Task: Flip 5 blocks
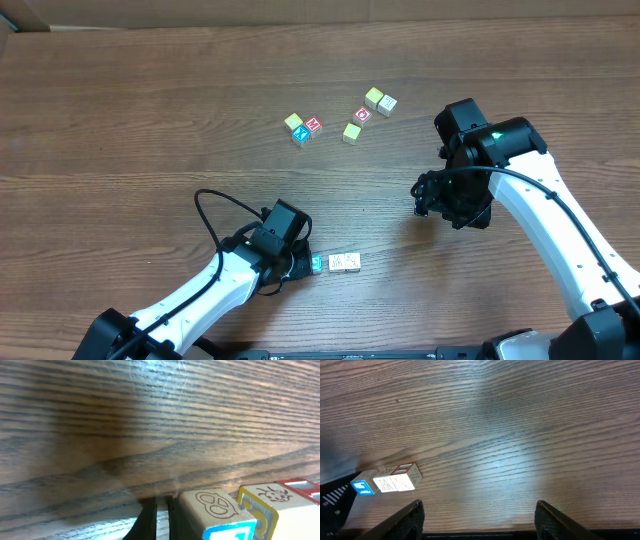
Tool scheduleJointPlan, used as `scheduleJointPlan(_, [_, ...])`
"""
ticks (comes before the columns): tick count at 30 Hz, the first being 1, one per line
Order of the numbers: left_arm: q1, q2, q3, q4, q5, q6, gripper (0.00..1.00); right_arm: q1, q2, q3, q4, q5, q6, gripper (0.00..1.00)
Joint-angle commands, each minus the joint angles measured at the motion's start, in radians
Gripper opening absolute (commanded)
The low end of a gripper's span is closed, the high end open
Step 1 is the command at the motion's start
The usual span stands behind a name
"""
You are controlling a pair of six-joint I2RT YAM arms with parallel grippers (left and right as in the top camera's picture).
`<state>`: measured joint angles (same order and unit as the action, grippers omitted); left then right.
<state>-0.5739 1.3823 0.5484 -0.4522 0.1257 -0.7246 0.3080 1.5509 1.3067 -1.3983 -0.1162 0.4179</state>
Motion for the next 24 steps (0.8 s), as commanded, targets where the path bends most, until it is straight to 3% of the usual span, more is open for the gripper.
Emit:
scheduleJointPlan(1, [0.004, 0.018, -0.009, -0.003, 0.037, 0.030, 0.04, -0.001, -0.019, 0.019, 0.004, -0.002, -0.008, 0.72])
scheduleJointPlan(24, [0.004, 0.018, -0.009, 0.034, 0.069, 0.053, 0.04, -0.001, -0.019, 0.019, 0.005, -0.002, -0.008, 0.72])
